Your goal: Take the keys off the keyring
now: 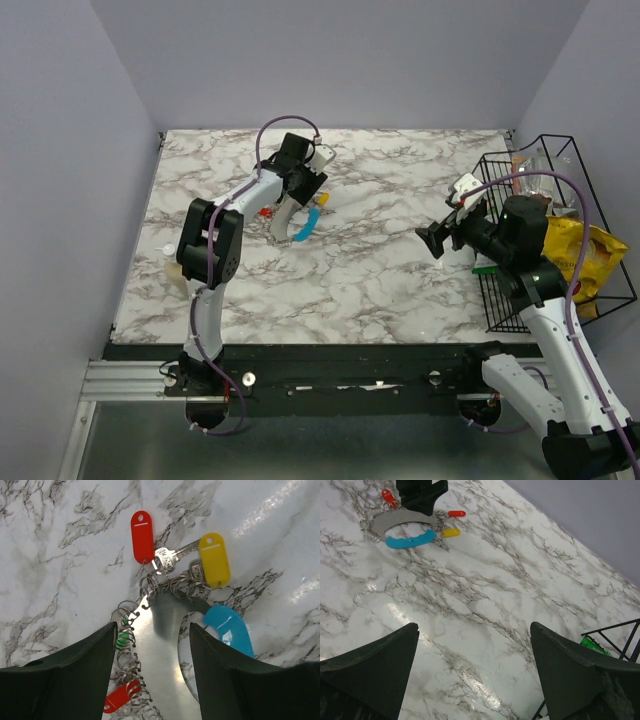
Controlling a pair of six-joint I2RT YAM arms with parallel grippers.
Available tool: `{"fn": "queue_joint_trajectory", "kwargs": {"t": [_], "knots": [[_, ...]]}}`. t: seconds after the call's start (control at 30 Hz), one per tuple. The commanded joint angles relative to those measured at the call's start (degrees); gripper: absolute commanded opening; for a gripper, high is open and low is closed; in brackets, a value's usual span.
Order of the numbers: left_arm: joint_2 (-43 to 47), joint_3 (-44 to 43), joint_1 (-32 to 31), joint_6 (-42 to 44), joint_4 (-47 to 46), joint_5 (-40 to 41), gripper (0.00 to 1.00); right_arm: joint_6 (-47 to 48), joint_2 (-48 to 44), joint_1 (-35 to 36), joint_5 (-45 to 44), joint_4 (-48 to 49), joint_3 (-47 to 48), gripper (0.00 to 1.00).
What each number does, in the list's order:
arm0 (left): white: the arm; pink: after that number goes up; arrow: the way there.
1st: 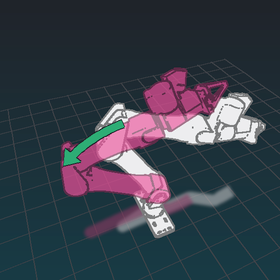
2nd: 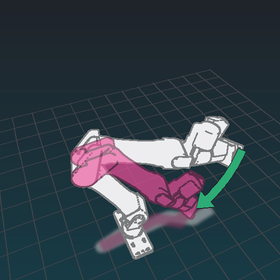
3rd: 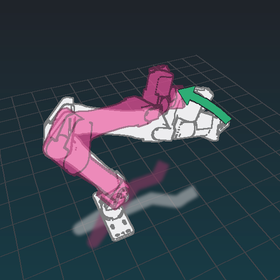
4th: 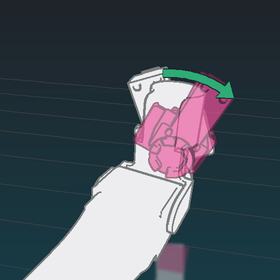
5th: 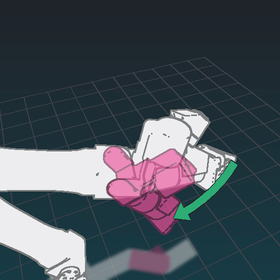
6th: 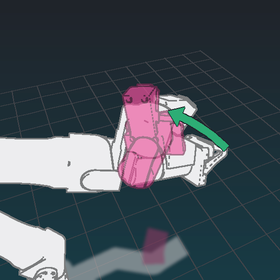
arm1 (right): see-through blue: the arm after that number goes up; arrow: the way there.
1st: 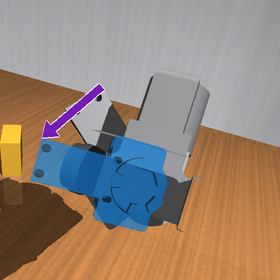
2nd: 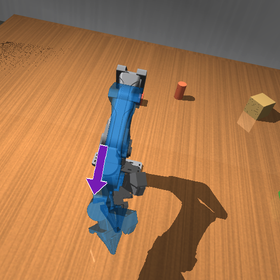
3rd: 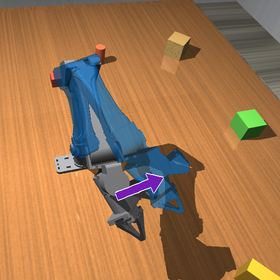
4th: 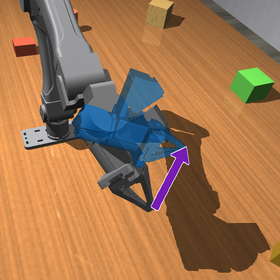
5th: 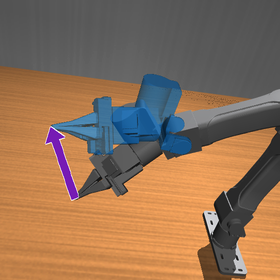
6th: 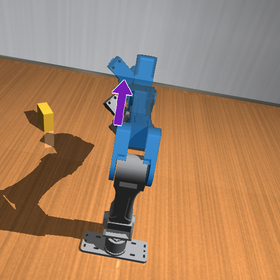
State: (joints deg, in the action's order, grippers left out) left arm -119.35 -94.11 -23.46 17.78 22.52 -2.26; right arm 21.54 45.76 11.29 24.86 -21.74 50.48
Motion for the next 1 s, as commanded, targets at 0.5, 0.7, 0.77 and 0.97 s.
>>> {"fn": "queue_joint_trajectory", "kwargs": {"t": [0.5,0.7,0.77,0.97], "knots": [[-10.3,-13.0,6.9,-1.1,8.4,-5.6,0.47,1.6,0.6,0.8,-1.0,0.6,-1.0,1.0],[-12.7,-15.6,6.9,-0.7,11.1,-8.8,0.42,1.6,0.6,0.8,-1.2,0.6,-1.1,1.0],[-12.4,-15.5,7.0,-0.7,11.4,-10.6,0.42,1.7,0.7,0.8,-1.3,0.6,-1.0,1.0],[-13.0,-16.1,7.1,-0.7,12.7,-13.5,0.41,1.7,0.8,0.9,-1.3,0.6,-1.1,1.0]]}}
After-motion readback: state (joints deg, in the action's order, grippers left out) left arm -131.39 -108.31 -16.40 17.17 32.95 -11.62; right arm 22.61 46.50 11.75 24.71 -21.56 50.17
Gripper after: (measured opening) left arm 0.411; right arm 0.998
